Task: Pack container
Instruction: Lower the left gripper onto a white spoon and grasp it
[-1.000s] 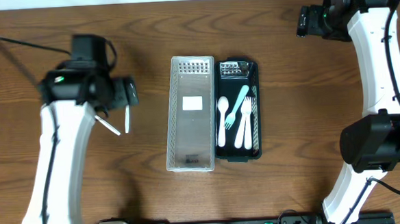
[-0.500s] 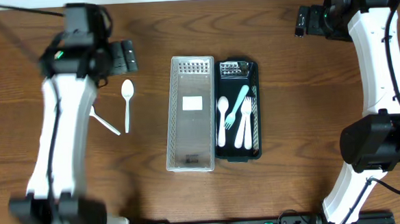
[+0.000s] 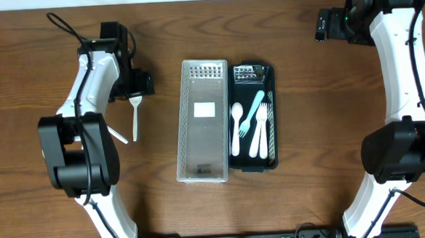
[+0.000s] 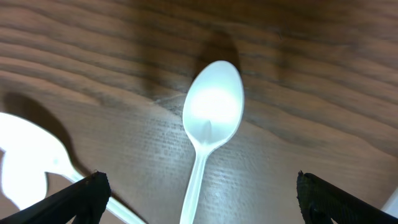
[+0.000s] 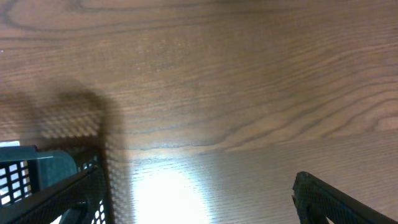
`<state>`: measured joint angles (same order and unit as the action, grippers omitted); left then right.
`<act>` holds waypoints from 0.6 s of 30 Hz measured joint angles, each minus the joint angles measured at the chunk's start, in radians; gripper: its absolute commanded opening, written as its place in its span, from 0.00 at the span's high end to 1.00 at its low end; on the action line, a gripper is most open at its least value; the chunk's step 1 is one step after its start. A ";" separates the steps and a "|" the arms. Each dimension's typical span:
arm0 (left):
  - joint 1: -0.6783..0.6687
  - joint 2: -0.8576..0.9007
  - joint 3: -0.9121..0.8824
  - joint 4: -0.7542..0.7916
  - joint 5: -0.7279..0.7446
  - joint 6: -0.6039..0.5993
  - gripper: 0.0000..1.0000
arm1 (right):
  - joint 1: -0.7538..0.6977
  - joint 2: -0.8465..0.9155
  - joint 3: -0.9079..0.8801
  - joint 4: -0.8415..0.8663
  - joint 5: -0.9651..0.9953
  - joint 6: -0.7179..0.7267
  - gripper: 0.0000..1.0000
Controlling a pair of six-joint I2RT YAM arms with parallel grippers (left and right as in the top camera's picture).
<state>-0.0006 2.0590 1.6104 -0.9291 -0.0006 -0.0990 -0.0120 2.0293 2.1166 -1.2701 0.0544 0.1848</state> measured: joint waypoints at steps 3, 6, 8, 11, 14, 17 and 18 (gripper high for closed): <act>0.005 0.035 0.000 0.010 0.003 0.000 0.02 | 0.000 0.000 0.000 -0.005 0.005 0.000 0.01; 0.005 0.058 0.000 0.013 0.006 0.003 0.02 | 0.000 0.000 0.000 -0.009 0.007 0.000 0.01; 0.004 0.073 0.000 0.013 0.010 0.003 0.02 | 0.000 0.000 0.000 -0.011 0.009 0.000 0.01; 0.005 0.089 -0.010 0.017 0.014 0.003 0.02 | 0.000 0.000 0.000 -0.014 0.011 0.000 0.01; 0.004 0.094 -0.043 0.021 0.018 0.003 0.01 | 0.000 0.000 0.000 -0.017 0.014 -0.003 0.01; 0.005 0.093 -0.064 0.021 0.026 0.003 0.00 | 0.000 0.000 0.000 -0.019 0.014 -0.009 0.01; 0.005 0.093 -0.065 0.021 0.027 0.003 0.04 | 0.000 0.000 0.000 -0.019 0.014 -0.010 0.01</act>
<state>0.0040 2.1525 1.5455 -0.9081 0.0269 -0.0959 -0.0124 2.0293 2.1170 -1.2896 0.0689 0.1745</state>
